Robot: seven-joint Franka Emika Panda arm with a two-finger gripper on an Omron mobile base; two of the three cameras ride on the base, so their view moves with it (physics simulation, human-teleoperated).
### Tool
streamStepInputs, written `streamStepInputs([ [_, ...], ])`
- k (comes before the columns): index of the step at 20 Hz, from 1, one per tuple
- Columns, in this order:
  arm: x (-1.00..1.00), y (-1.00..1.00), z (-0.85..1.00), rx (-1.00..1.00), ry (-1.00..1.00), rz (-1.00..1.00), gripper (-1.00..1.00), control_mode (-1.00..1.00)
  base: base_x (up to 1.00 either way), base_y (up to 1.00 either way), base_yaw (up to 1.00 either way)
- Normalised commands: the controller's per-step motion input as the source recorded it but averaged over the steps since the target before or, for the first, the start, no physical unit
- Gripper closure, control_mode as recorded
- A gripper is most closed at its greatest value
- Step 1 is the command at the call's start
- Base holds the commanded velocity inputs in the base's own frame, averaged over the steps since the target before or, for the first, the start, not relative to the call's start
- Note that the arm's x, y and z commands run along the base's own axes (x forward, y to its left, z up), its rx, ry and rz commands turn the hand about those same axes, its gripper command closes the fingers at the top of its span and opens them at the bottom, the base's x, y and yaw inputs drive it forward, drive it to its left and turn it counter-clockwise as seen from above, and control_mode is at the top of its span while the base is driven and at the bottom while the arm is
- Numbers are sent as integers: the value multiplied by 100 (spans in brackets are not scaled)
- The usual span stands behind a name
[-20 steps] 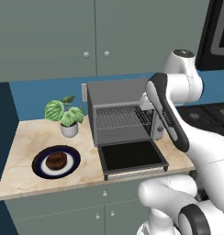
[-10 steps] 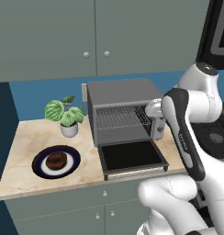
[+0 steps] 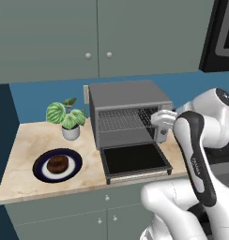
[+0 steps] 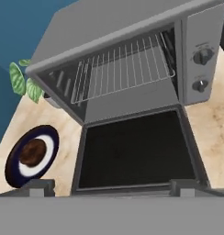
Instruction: Pick up the bagel from the plate, place it on the toaster oven rack, close the door, and set the timer.
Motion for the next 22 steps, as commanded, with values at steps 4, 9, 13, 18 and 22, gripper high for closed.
streamStepInputs([
  [4, 1, 24, -36, 18, -9, -12, -100, -100, 0, 0, 0],
  [9, 15, 26, -29, 16, -3, -16, -100, -100, 0, 0, 0],
  [13, 46, 19, -22, 16, 0, -20, -100, -100, 0, 0, 0],
  [18, 43, 4, -28, 15, 0, -18, -100, -100, 0, 0, 0],
  [22, 38, 1, -32, 15, 0, -14, -100, -100, 0, 0, 0],
])
